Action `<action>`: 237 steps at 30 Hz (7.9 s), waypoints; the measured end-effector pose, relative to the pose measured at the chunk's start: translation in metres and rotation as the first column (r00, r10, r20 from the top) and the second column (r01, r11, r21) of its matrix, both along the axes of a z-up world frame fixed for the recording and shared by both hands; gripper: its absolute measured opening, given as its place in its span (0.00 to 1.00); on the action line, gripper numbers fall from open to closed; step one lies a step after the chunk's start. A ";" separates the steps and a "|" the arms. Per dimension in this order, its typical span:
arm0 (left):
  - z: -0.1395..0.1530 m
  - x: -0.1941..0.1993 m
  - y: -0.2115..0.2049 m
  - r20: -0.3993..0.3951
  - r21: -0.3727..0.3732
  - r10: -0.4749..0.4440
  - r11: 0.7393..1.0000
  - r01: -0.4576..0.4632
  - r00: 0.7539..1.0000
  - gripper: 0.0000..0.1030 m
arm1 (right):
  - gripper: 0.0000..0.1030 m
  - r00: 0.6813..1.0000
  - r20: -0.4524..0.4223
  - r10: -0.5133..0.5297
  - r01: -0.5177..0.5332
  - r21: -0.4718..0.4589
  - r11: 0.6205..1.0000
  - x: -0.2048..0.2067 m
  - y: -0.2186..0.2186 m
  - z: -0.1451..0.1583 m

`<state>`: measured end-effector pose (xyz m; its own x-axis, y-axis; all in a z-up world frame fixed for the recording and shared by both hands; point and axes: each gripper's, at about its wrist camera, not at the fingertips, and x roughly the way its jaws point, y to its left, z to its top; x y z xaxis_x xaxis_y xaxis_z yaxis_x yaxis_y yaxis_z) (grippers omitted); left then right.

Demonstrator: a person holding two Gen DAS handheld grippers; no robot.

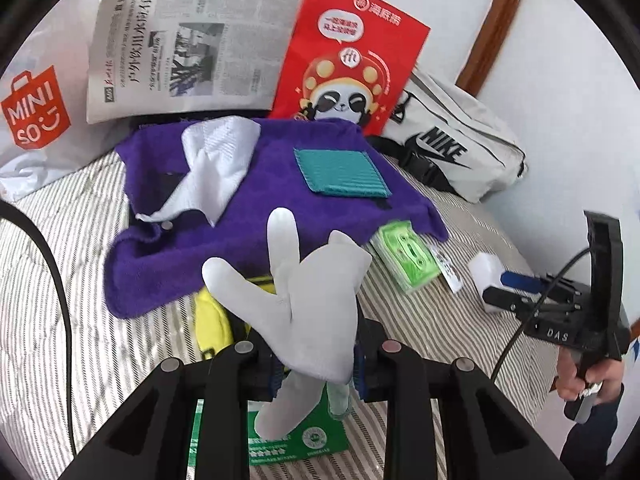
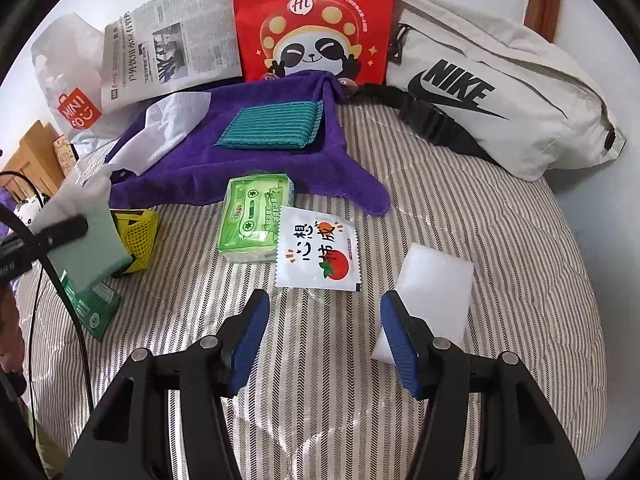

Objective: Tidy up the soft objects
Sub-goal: 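Lift the glove with the left tool while the right tool grasps the white tomato-print packet, then carry the glove with the left tool and the packet with the right tool toward the purple towel, then drop the packet onto the teal cloth while the left tool releases the glove, then lower the left tool onto the yellow mesh bag and close it, then lift the yellow bag with the left tool while the right tool grasps the green cassette-print tissue pack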

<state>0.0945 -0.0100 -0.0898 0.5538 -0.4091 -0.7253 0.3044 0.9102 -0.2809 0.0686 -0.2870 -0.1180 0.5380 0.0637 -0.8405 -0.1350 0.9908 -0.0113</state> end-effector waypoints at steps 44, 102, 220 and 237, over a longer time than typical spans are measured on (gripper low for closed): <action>-0.034 0.001 0.010 -0.107 0.016 0.028 1.000 -0.026 0.994 0.25 | 0.05 0.993 -0.048 0.106 -0.103 0.053 0.993 0.050 0.002 -0.040; 0.023 0.082 0.036 -0.030 0.011 0.078 0.997 -0.077 0.997 0.24 | 0.04 0.985 0.071 0.159 -0.166 0.111 0.980 0.139 0.046 0.042; -0.020 0.020 0.044 -0.072 0.074 0.100 0.993 -0.095 0.992 0.13 | 0.51 0.985 -0.038 0.169 -0.160 0.172 0.972 0.039 0.028 -0.019; -0.023 0.021 0.047 -0.084 0.047 0.091 0.995 -0.088 0.992 0.13 | 0.61 0.975 -0.087 0.205 -0.207 -0.022 0.978 0.078 0.062 -0.047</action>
<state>0.1150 0.0367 -0.1130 0.5217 -0.3277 -0.7877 0.1976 0.9446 -0.2621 0.1466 -0.2248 -0.1655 0.4438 0.1389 -0.8853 -0.3379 0.9409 -0.0218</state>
